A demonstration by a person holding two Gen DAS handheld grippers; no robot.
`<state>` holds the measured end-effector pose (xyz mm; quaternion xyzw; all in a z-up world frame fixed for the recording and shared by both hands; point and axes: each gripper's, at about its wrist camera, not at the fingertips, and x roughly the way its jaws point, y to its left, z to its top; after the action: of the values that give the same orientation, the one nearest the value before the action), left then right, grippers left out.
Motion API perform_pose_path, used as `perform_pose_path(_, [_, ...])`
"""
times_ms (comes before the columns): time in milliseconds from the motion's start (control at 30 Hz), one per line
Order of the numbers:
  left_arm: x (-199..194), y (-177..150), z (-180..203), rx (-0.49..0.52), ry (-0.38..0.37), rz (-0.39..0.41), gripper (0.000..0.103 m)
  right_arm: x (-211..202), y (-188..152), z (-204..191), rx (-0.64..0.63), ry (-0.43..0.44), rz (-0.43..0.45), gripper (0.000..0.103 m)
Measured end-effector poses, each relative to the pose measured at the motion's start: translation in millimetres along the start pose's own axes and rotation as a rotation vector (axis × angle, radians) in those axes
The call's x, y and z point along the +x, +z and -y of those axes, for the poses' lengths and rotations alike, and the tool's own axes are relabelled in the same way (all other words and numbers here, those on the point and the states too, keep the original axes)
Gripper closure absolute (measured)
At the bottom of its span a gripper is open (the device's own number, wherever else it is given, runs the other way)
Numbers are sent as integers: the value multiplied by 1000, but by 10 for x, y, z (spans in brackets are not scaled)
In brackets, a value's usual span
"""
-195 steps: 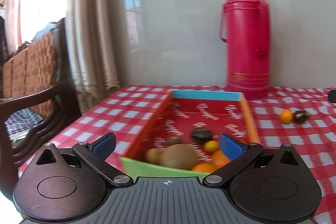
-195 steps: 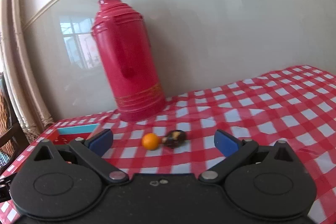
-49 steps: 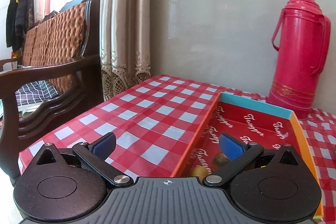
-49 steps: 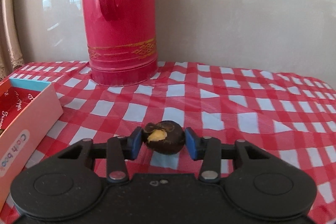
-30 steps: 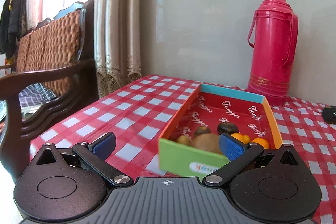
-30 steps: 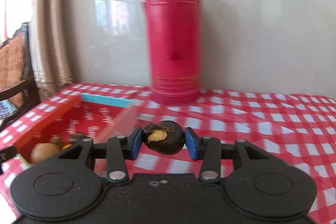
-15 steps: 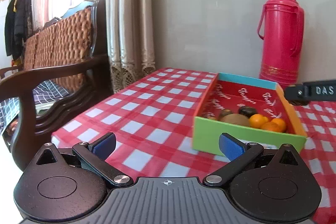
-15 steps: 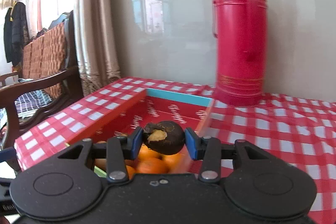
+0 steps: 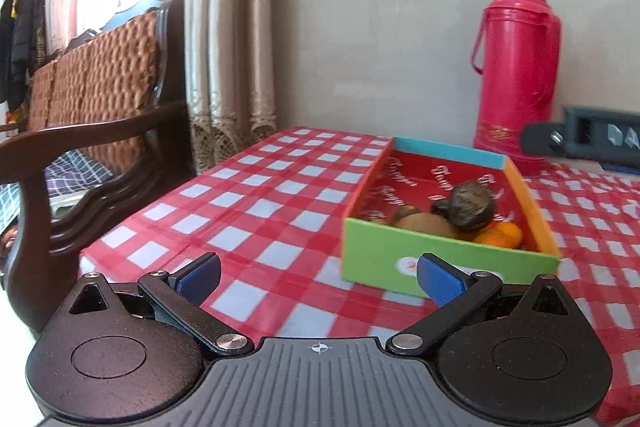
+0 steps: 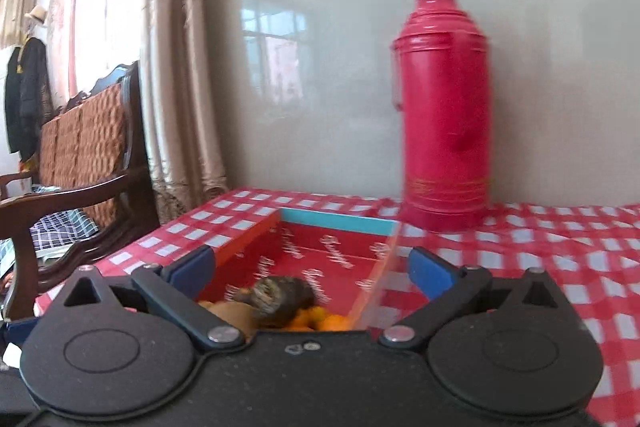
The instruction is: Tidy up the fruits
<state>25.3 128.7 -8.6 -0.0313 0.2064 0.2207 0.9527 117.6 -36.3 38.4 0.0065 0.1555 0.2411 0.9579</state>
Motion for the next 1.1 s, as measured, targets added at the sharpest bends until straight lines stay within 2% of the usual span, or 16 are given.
perform_pose_path(133, [-54, 20, 157, 11, -33, 11, 0, -208, -99, 221, 23, -37, 20, 6])
perform_pose_path(300, [-236, 35, 314, 18, -72, 23, 0, -477, -111, 307, -4, -77, 39, 6])
perform_pose_path(367, [-412, 61, 357, 15, -89, 36, 0, -662, -113, 306, -11, -84, 44, 6])
perform_pose_path(533, [-1025, 39, 417, 31, -128, 129, 0, -1217, -249, 279, -88, -114, 74, 6])
perform_pose_path(733, [-1408, -128, 445, 19, -146, 137, 0, -1688, -462, 358, -109, -161, 71, 6])
perform_pose_path(900, [-1492, -281, 543, 52, -161, 175, 0, -1752, -628, 446, -122, -207, 90, 6])
perform_pose_path(1100, [-1407, -311, 633, 54, -170, 166, 0, -1752, -631, 422, -134, -222, 111, 6])
